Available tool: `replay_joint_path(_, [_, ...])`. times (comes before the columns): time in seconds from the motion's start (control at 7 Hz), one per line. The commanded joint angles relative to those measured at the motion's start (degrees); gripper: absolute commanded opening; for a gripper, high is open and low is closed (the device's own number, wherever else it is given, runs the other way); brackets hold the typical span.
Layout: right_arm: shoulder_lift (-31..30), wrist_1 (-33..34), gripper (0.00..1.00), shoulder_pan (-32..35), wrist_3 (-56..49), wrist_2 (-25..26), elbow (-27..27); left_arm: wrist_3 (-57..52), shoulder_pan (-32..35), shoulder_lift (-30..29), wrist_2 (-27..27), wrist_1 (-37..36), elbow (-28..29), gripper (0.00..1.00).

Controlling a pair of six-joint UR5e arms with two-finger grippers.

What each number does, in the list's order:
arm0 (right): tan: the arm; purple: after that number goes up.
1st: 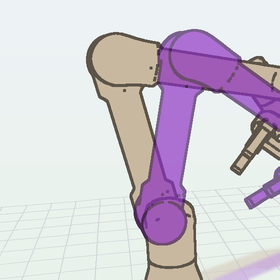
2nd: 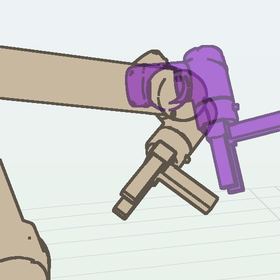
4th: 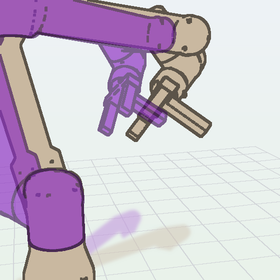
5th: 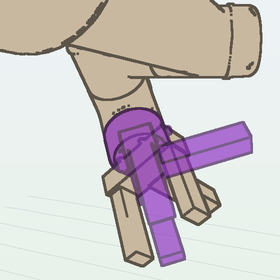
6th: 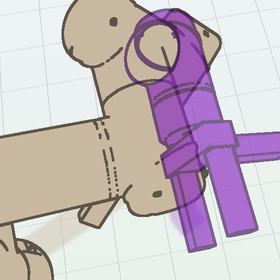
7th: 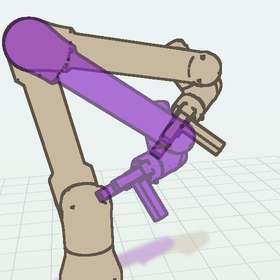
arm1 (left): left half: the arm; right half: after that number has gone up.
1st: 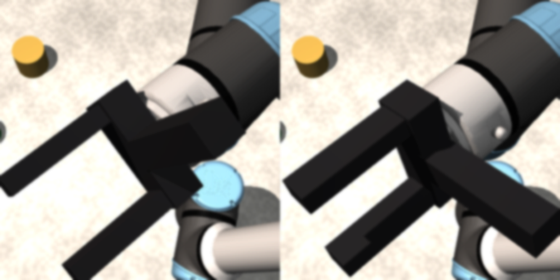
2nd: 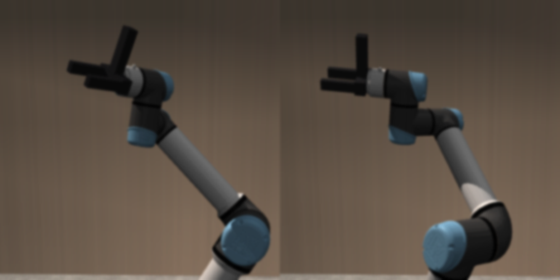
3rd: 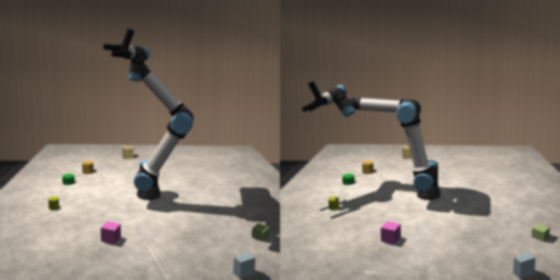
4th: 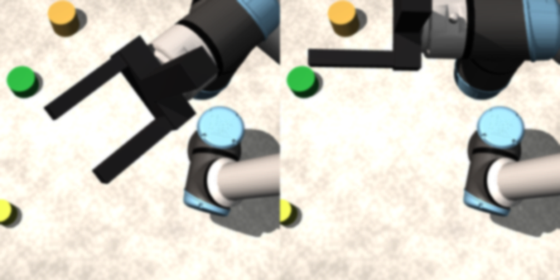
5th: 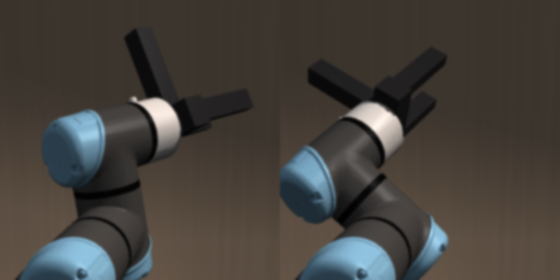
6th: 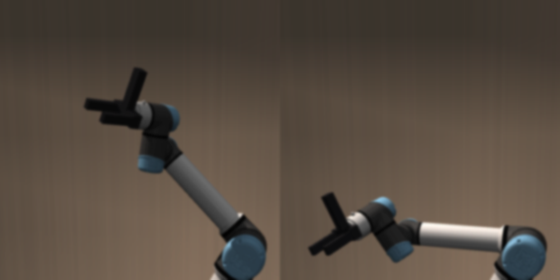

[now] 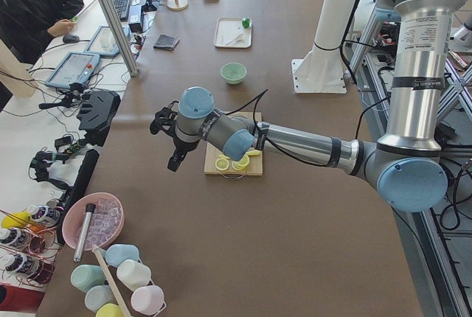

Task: Put spoon and bun in bowl

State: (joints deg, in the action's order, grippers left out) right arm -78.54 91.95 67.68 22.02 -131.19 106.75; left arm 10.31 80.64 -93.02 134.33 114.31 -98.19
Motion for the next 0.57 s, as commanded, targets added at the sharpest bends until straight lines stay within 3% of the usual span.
replay_joint_path(0.0, [2.69,-2.72,1.0,-6.57,1.71,-0.23,-0.05,5.73,-3.91,-1.29,0.23,2.82,2.65,0.98])
replay_joint_path(0.14, [2.96,-9.36,1.0,-11.03,3.45,1.44,-1.53,6.81,-6.87,-0.68,0.06,9.64,3.09,0.98])
replay_joint_path(0.43, [4.19,-22.72,0.98,-18.08,8.29,9.25,-6.35,6.91,-8.74,-0.85,0.06,10.76,3.27,0.98])
